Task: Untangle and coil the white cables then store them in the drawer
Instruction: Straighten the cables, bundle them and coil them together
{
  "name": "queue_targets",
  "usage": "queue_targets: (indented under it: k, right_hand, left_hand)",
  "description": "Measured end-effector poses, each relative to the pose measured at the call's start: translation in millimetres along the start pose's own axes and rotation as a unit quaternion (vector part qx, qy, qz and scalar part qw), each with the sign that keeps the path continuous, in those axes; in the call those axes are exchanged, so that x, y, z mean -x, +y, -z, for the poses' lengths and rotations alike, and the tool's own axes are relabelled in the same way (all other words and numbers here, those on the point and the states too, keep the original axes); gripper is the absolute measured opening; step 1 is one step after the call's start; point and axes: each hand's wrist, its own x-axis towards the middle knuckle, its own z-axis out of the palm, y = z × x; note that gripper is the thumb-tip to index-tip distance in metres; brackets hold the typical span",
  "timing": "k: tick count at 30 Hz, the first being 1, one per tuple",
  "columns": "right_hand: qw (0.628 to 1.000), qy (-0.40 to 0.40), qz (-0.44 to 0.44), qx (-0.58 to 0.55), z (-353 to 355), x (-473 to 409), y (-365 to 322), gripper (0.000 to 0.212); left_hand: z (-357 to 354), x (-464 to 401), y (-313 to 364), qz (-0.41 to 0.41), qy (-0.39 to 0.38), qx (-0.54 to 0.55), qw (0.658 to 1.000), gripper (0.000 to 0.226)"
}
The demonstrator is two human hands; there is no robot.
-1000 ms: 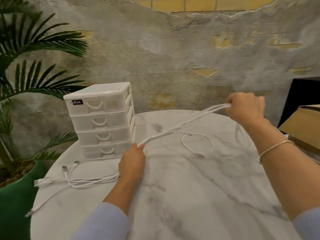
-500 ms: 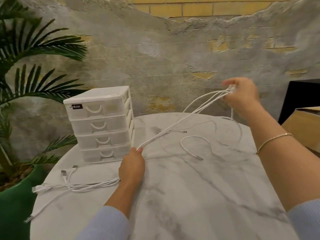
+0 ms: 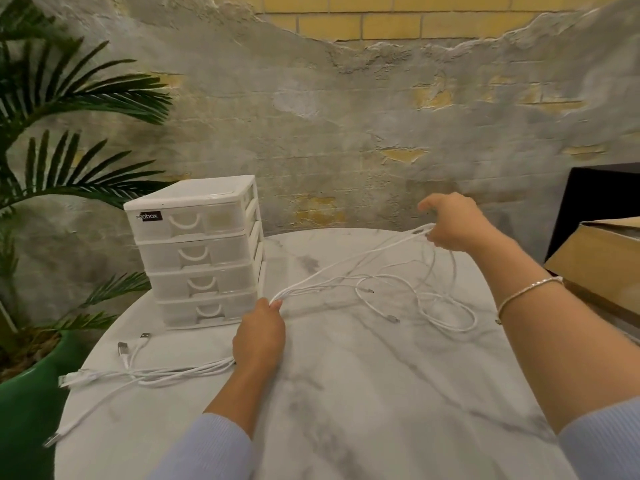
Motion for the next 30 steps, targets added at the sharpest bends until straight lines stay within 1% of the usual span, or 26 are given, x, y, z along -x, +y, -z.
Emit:
queue_targets:
  k: [4,5,8,9,11,13,16,20,22,25,26,28,30]
  right_hand:
    - [0.997,0.065,-0.015,-0.048,8,1,10,0.025]
    - [0.995,0.082,-0.02,-0.045,11,2,14,0.023]
    - [0.99,0.127,-0.058,-0.037,24,7,34,0.031]
    - [0.986,0.143,-0.08,-0.031,29,10,40,0.031]
    - [0.976,0.177,-0.125,-0.012,39,18,49,0.02]
    - [0.968,0.199,-0.151,0.008,50,23,52,0.008]
    - [0.959,0.213,-0.178,0.051,60,24,57,0.019]
    - [0.944,0.236,-0.218,0.081,70,23,76,0.023]
    - [0.931,0.264,-0.24,0.079,77,23,86,0.024]
    - [0.913,0.296,-0.277,0.04,89,25,92,0.033]
    - [0.911,0.298,-0.283,0.039,93,25,94,0.035]
    - [0.913,0.259,-0.309,0.065,94,24,98,0.038]
    - [0.911,0.163,-0.364,0.104,90,19,100,0.042]
  left_hand:
    - [0,3,0,-0.008,0.004,-0.007,1.0,0.038]
    - [0,3,-1,-0.01,0.004,-0.009,1.0,0.038]
    - [0,4,-1,-0.015,0.006,-0.022,1.0,0.041]
    - [0,4,-1,-0.014,0.007,-0.023,1.0,0.042]
    - [0,6,0,-0.017,0.01,-0.032,0.999,0.044]
    - [-1,7,0,-0.023,0.013,-0.042,0.999,0.045]
    - [-1,9,1,-0.025,0.02,-0.039,0.999,0.045]
    - [-2,9,1,-0.024,0.021,-0.035,0.999,0.042]
    - [-2,9,1,-0.022,0.02,-0.033,0.999,0.041]
    - [-2,10,1,-0.024,0.021,-0.026,0.999,0.036]
    - [-2,10,1,-0.026,0.022,-0.025,0.999,0.036]
    - [-2,9,1,-0.025,0.025,-0.029,0.999,0.039]
    - [-3,8,0,-0.019,0.027,-0.029,0.999,0.041]
